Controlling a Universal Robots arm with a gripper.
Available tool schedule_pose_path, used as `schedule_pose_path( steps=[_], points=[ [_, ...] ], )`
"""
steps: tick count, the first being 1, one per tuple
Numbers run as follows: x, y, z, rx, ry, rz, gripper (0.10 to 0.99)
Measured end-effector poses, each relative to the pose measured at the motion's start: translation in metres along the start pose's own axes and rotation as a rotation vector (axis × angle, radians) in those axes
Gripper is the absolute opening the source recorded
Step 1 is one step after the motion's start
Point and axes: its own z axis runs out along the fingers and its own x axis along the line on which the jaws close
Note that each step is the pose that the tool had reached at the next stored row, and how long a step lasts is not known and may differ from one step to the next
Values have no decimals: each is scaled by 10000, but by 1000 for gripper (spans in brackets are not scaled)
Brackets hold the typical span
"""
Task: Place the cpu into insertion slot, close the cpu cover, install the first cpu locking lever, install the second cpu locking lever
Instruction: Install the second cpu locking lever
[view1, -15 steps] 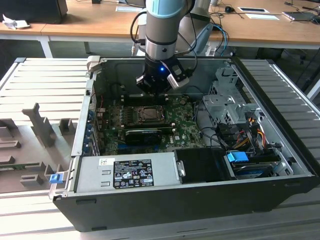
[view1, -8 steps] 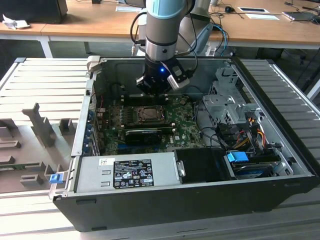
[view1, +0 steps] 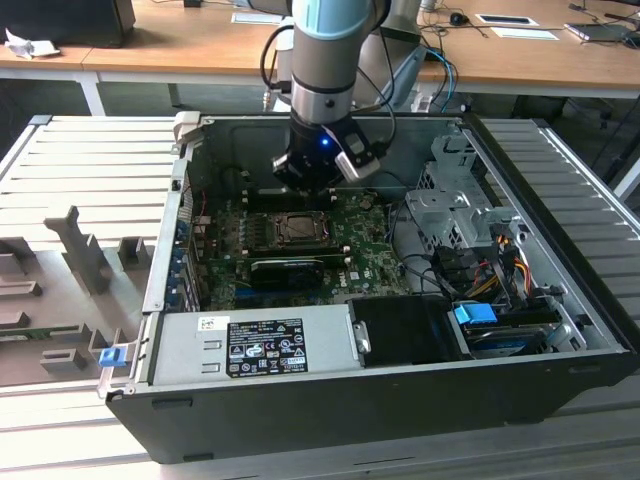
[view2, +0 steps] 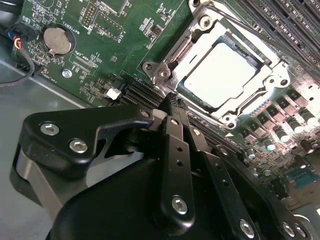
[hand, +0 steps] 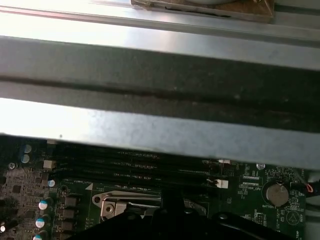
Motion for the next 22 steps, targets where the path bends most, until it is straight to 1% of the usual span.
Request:
schedule_pose_path(
  steps=[1,3,7,12,13,15,22],
  points=[
    [0,-5,0,0,1,0,106],
    [8,-35,-4,-7,1,-12,106],
    [9,-44,-12,-12,2,-19,106],
    [7,-31,-115,-14,-1,-20,106],
    [7,-30,-130,-13,-1,-20,106],
    [7,-31,-136,-16,-3,-20,106],
    [21,-149,-144,-14,-2,-20,106]
  ],
)
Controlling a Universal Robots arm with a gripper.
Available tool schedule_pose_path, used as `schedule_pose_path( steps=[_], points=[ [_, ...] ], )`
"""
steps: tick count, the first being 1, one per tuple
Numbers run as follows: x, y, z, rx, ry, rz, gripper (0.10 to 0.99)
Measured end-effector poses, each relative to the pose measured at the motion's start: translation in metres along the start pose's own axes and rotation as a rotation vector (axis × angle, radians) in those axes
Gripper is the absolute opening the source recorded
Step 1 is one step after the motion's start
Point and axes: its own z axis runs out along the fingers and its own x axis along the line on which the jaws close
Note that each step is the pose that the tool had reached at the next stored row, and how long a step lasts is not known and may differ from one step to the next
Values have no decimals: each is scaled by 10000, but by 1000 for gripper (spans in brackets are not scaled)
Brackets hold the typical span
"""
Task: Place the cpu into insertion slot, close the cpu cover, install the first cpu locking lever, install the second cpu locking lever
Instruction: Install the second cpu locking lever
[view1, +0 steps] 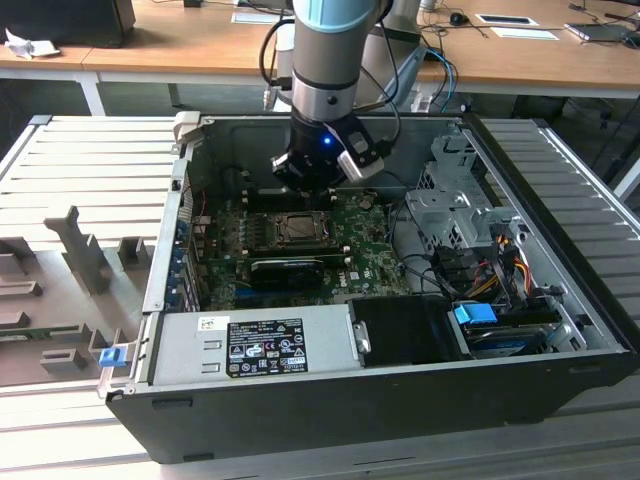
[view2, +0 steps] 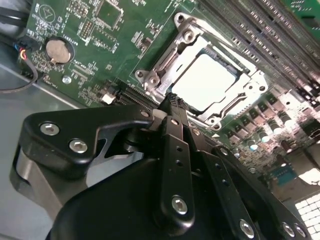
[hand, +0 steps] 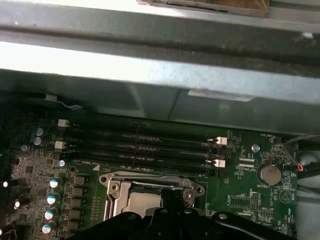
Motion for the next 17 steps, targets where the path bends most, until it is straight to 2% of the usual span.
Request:
schedule_pose_path(
  steps=[3,11,17],
  points=[
    [2,-11,-10,3,2,2,106],
    [0,0,-114,-1,-3,-1,106],
    [19,-166,-132,-1,-2,1,106]
  ],
)
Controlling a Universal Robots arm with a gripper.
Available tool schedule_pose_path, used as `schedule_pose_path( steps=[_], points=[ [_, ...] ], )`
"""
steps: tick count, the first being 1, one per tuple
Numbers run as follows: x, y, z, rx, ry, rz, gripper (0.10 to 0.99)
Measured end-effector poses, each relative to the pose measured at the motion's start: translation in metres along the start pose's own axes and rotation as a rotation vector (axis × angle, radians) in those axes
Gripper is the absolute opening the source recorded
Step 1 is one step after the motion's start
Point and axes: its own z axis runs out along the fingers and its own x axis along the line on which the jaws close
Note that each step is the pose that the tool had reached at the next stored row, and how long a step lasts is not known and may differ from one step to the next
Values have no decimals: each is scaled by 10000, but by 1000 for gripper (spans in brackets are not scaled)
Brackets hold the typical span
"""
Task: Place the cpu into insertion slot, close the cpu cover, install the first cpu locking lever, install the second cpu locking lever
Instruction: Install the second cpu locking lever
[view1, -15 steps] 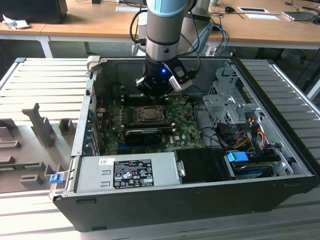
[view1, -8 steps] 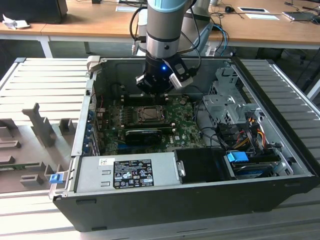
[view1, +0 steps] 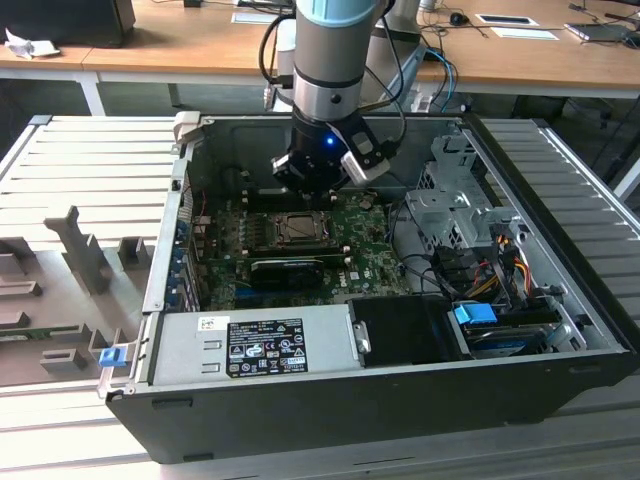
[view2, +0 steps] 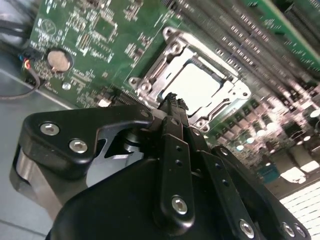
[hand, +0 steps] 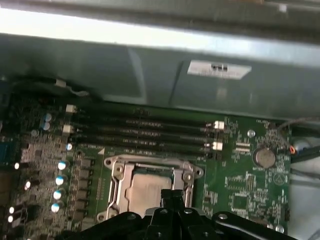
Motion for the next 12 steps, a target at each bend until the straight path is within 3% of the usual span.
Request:
schedule_pose_path(
  steps=[3,12],
  points=[
    [7,-68,-7,-1,0,-2,106],
    [16,-148,-16,0,0,-1,106]
  ],
)
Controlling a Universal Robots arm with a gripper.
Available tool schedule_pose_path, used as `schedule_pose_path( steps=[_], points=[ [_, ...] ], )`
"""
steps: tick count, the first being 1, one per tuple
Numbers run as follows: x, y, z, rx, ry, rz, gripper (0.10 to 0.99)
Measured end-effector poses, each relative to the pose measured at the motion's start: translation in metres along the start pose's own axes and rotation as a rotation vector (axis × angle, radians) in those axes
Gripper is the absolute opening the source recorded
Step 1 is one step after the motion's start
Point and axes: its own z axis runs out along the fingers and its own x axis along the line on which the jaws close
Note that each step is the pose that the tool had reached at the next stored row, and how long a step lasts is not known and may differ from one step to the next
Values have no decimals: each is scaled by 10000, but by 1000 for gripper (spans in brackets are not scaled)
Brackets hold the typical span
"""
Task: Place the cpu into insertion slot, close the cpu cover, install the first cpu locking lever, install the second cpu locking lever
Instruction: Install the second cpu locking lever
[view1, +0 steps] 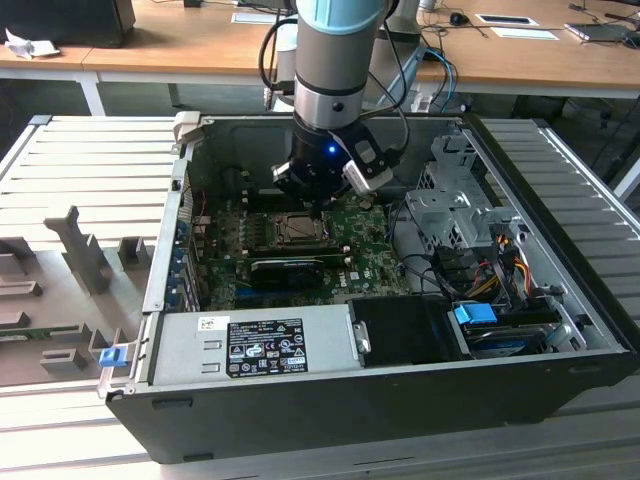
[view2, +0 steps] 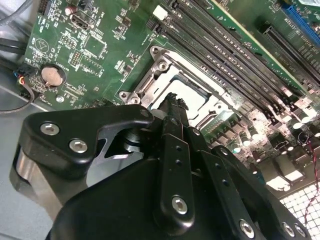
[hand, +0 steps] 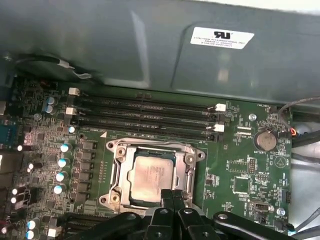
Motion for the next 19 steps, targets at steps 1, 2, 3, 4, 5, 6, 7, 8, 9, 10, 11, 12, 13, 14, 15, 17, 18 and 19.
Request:
schedule_pose_path(
  steps=[1,2,3,4,5,6,7,8,9,10,11,12,13,14,15,17,18,19],
  points=[
    [1,-9,-1,0,0,1,106],
    [2,-14,-1,0,0,1,106],
    [2,-19,-2,0,0,1,106],
    [3,-24,-3,0,0,1,106],
    [3,-30,-3,0,0,0,106],
    [4,-39,-5,0,0,0,106],
    [5,-43,-5,0,-1,1,106],
    [6,-49,-6,0,0,1,106],
    [6,-56,-6,0,0,0,106],
    [7,-63,-7,0,0,1,106],
    [7,-67,-8,-1,0,0,106],
    [8,-70,-8,0,0,0,106],
    [8,-73,-8,0,-1,0,106],
    [8,-76,-9,0,0,1,106],
    [9,-82,-10,0,0,0,106],
    [10,-92,-11,0,-1,1,106],
    [13,-114,-13,0,0,0,106],
    [14,-125,-15,0,0,0,106]
  ],
)
